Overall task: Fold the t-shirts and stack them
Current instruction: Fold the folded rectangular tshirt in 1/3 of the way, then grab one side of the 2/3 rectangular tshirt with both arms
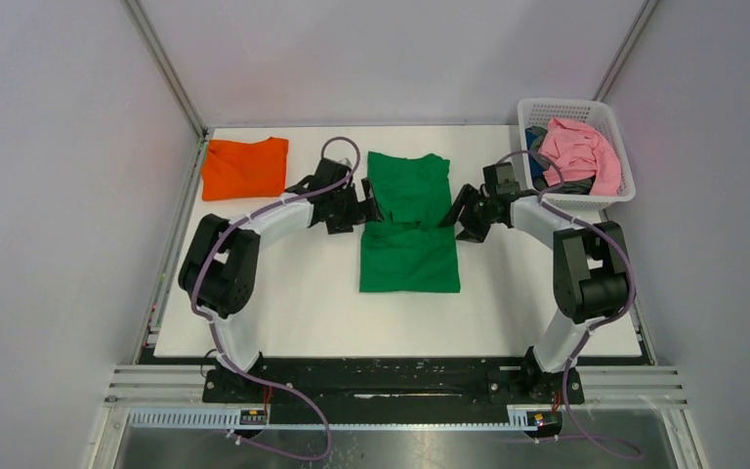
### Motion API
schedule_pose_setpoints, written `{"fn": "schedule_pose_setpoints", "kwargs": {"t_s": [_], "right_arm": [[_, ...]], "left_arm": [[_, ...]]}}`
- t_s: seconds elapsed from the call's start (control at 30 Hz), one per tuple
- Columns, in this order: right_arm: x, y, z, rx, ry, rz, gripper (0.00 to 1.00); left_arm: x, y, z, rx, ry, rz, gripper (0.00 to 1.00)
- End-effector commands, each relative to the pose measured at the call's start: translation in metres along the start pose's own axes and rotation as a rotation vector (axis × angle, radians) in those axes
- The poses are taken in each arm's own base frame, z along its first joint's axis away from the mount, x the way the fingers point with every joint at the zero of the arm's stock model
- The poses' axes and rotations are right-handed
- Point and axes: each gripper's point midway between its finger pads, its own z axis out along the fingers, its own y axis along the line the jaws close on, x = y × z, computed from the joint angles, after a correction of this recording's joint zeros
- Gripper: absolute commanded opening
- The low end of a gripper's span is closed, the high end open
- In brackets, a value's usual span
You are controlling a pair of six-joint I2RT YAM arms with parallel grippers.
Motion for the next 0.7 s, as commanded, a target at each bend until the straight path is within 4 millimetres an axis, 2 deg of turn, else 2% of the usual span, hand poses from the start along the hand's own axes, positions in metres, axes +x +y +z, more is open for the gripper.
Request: {"fn": "schedule_pose_setpoints", "kwargs": {"t_s": [0.0,0.1,0.13,0.33,0.47,0.63,0.67], "right_arm": [[-0.022,0.01,-0.032,0.006,-0.11,-0.064,0.75],[-0.008,0.0,-0.045,0.013,-0.126,-0.084,0.98],[0.0,-0.006,-0.048,0.017,-0.12,-0.084,0.99],[0.064,-0.039,-0.057,-0.029,-0.056,-0.056,0.99],[0.105,-0.071,-0.058,0.001,-0.011,-0.025,0.96],[0.128,-0.089,-0.057,0.02,0.03,-0.024,0.83],[0.129,-0.088,-0.057,0.01,0.029,-0.027,0.79]], "left_arm": [[-0.038,-0.039,-0.046,0.134,-0.129,0.06,0.99],[-0.024,-0.038,-0.062,0.17,-0.136,0.061,0.99],[-0.017,-0.037,-0.067,0.184,-0.129,0.055,0.99],[0.058,-0.006,-0.073,0.186,-0.041,-0.01,0.99],[0.105,0.006,-0.071,0.169,0.018,-0.025,0.99],[0.137,0.019,-0.06,0.141,0.065,-0.048,0.9],[0.142,0.022,-0.057,0.131,0.076,-0.057,0.85]]}}
